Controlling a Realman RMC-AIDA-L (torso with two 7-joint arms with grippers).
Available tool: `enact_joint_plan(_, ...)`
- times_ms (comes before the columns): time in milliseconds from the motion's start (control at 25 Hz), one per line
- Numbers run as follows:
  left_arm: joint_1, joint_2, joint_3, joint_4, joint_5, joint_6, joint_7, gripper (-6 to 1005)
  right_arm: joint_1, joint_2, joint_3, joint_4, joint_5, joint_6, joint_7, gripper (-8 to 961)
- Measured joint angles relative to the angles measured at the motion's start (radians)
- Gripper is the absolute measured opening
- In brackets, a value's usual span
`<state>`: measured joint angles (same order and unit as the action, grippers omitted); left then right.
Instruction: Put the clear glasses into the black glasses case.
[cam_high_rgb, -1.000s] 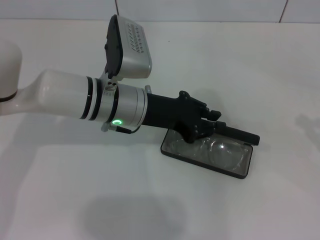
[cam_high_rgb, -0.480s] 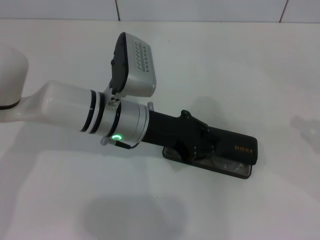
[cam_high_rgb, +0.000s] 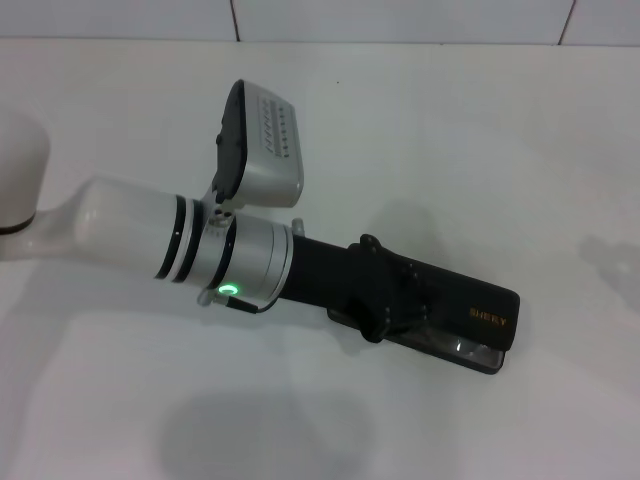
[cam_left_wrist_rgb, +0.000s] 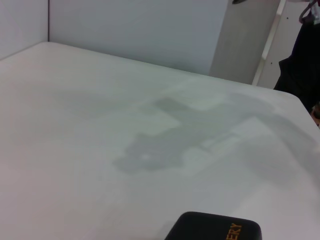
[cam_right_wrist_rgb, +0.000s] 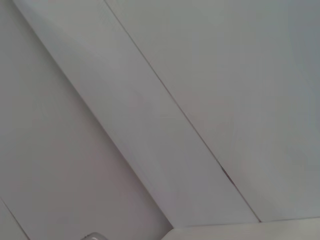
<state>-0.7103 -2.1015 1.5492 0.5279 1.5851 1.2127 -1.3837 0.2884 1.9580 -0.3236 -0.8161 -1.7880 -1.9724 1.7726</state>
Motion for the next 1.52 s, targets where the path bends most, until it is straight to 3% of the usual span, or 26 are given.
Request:
enact_joint_plan(280,0.023,0.0,0.008,0.006,-0.005,0.003,0.003,251,0.0,0.002,0.0,0.0,-0.001,-0.011,-0.002,225)
enact_joint_plan(400,0.049,0.0,0.033,0.06,-0.03,0.026,0.006,253,-0.002,0.002,0.0,0.0,-0.001,-0.019,-0.004,228)
enact_joint_plan(520,0.093,0.006,0.059,0.17,-0.073,0.074,-0.004,254,-0.007,-0.001,-0.001,0.001,-0.008,-0.025,-0.01,231)
enact_joint_plan(640,0.177,0.009,0.04,0.335,-0.09,0.154,-0.057,256,-0.001,-0.001,-0.014,0.002,-0.037,-0.066,-0.074,234)
enact_joint_plan(840,0.273,0.021,-0.096,0.56,-0.113,0.374,-0.161,258,-0.004,0.031,-0.095,0.004,-0.038,-0.172,-0.308,239)
enact_joint_plan(960,0.296,0.017,-0.237,0.563,-0.162,0.544,-0.163,267,0.003,0.044,-0.189,0.027,-0.03,-0.175,-0.386,242)
enact_joint_plan(1040,0.309,0.015,-0.3,0.541,-0.182,0.589,-0.162,283,0.02,0.052,-0.218,0.053,-0.031,-0.174,-0.421,244)
enact_joint_plan(1200,0.32,0.025,-0.347,0.501,-0.18,0.631,-0.174,315,0.045,0.057,-0.253,0.098,-0.017,-0.173,-0.485,248)
enact_joint_plan(1240,0.323,0.028,-0.349,0.499,-0.175,0.636,-0.176,323,0.059,0.058,-0.257,0.112,-0.013,-0.173,-0.492,282)
enact_joint_plan(1520,0.37,0.035,-0.402,0.469,-0.154,0.645,-0.148,625,0.142,0.061,-0.284,0.158,-0.014,-0.164,-0.51,546)
